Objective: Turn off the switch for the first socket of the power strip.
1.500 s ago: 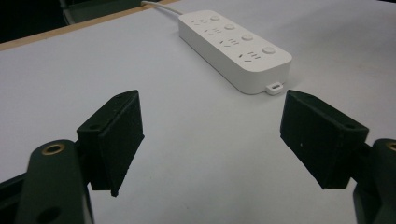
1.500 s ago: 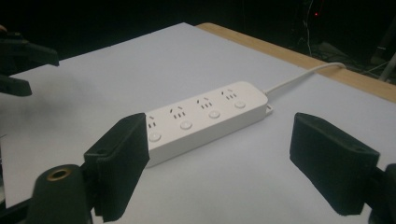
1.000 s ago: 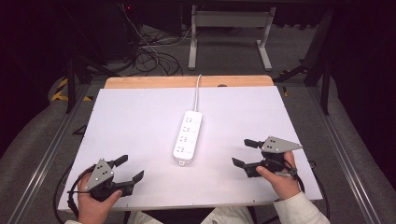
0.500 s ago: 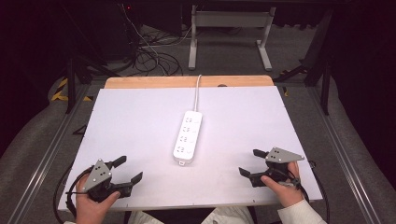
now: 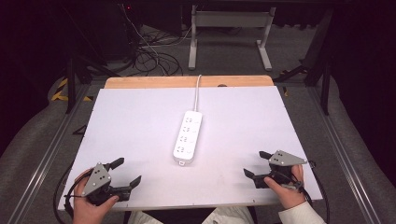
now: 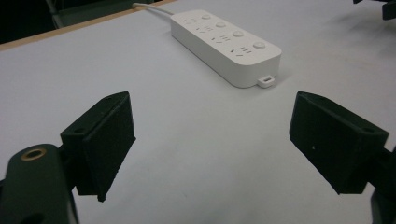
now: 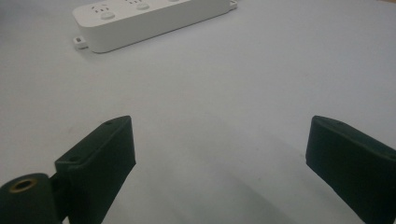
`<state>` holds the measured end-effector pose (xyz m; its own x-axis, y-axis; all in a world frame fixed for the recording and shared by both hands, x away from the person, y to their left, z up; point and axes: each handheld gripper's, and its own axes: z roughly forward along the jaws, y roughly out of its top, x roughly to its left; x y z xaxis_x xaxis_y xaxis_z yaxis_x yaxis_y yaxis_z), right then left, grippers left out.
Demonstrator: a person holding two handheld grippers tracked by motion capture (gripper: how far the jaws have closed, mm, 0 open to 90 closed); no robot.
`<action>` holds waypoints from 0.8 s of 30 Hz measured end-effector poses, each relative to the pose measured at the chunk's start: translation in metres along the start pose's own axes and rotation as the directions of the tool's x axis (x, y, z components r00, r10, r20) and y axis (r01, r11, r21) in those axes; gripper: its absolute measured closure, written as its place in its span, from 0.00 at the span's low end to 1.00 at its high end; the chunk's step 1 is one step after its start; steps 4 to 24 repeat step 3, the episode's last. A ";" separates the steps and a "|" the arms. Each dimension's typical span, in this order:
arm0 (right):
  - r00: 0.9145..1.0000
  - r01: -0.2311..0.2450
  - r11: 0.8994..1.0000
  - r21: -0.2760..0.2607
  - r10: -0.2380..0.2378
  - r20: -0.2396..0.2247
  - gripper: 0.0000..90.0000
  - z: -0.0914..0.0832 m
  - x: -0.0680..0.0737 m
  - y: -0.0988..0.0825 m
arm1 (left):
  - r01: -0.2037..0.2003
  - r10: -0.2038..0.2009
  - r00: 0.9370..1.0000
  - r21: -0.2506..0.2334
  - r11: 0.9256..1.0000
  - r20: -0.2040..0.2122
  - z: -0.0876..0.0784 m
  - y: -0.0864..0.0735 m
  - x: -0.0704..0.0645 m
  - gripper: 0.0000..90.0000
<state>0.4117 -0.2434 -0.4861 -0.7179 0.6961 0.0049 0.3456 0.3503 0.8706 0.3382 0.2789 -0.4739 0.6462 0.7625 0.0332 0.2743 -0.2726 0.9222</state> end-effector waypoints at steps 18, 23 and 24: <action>1.000 0.013 1.000 -0.016 -0.013 -0.012 0.08 0.000 0.001 0.001 | 0.007 -0.007 1.000 -0.005 1.000 0.007 0.001 0.001 0.000 0.17; 1.000 0.013 1.000 -0.016 -0.013 -0.012 0.08 0.000 0.001 0.001 | 0.007 -0.007 1.000 -0.005 1.000 0.007 0.001 0.001 0.000 0.17; 1.000 0.013 1.000 -0.016 -0.013 -0.012 0.08 0.000 0.001 0.001 | 0.007 -0.007 1.000 -0.005 1.000 0.007 0.001 0.001 0.000 0.17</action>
